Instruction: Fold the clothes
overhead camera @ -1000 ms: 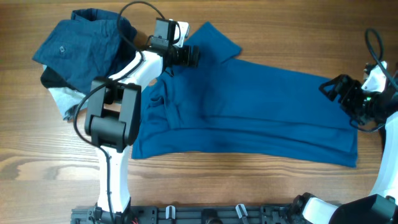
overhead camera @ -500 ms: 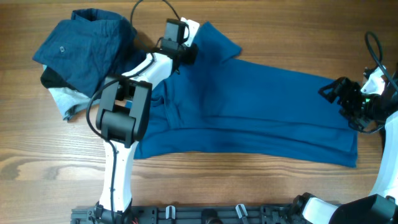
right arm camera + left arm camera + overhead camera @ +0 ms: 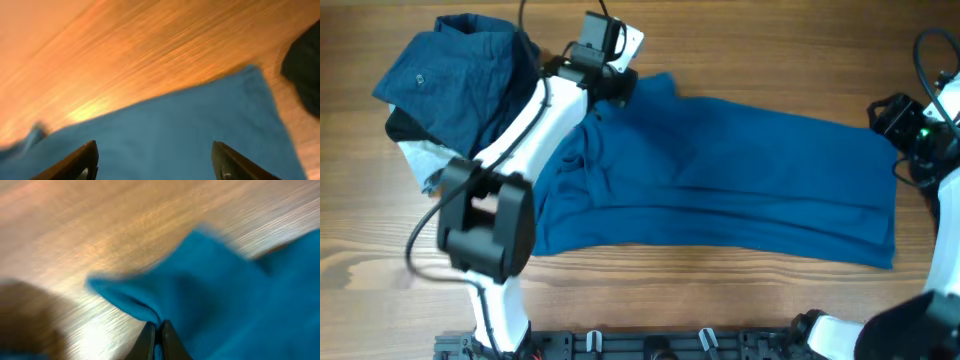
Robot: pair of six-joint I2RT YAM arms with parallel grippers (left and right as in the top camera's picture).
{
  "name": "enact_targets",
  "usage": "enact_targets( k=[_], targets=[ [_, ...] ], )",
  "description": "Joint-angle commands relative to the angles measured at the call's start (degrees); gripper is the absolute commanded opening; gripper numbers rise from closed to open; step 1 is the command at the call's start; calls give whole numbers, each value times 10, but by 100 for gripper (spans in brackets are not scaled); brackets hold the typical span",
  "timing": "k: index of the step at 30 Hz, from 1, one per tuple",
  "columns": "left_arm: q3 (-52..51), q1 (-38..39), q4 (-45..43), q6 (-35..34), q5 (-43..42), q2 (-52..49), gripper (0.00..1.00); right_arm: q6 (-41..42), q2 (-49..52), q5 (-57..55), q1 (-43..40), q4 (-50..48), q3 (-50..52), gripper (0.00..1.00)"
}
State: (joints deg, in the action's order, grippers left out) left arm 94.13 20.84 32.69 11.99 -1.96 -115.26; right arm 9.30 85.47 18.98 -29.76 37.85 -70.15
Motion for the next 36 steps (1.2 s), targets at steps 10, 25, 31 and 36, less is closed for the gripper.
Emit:
enact_targets(
  k=[10,25,31,36],
  targets=[
    [1,18,181,-12,5,53,4,-1,288,-97,1,-239,-7,81],
    [1,19,188,-21,6,62,4,46,285,-139,-7,-183,-9,4],
    [1,19,206,-27,48,89,4,81,136,-146,-7,-46,-9,4],
    [1,19,292,-63,68,129,4,108,88,-181,-7,86,-9,4]
  ],
)
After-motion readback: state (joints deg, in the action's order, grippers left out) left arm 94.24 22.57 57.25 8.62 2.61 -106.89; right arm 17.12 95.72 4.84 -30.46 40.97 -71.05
